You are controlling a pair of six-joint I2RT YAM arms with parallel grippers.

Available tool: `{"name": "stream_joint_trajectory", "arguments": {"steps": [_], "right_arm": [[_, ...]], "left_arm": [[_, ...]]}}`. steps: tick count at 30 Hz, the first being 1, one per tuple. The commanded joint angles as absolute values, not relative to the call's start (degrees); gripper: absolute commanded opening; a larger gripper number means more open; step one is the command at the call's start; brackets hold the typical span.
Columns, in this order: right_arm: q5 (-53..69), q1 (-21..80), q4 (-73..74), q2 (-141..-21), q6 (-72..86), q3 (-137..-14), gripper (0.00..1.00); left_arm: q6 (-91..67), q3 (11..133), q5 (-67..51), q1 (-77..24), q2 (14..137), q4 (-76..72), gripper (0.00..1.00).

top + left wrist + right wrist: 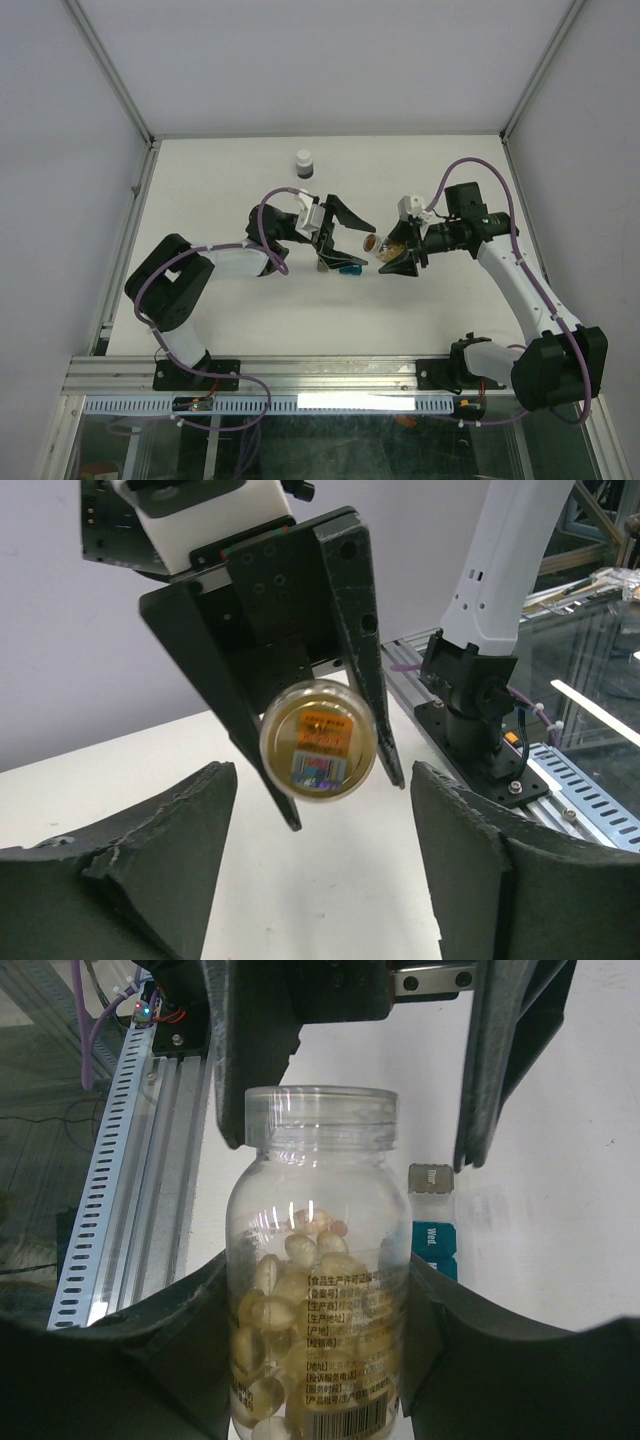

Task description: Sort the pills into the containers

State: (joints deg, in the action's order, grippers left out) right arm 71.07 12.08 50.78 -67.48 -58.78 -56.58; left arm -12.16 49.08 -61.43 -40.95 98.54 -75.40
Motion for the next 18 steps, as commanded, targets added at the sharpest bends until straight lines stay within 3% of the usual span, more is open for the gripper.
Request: {"name": "stream_joint_trajectory", "arguments": {"steps": [1,13,18], "right_arm": [[71.16,12.39,47.52,-67.02,-57.47,-57.35,0.00],[69.01,12.57,45.13,-67.08,-55.30,-56.53,0.00],[68.41,12.57,44.62,-67.11,-54.85,-56.39,0.00]], "left_arm": [[-7.90,51.31,-60.62,-41.56,96.11,-73.21,0.64],[-8.35,50.57,-57.37,-41.84,95.28,-73.86,0.58],[-8.62,51.05,-56.89,-42.01,95.78,-73.80,0.50]]}}
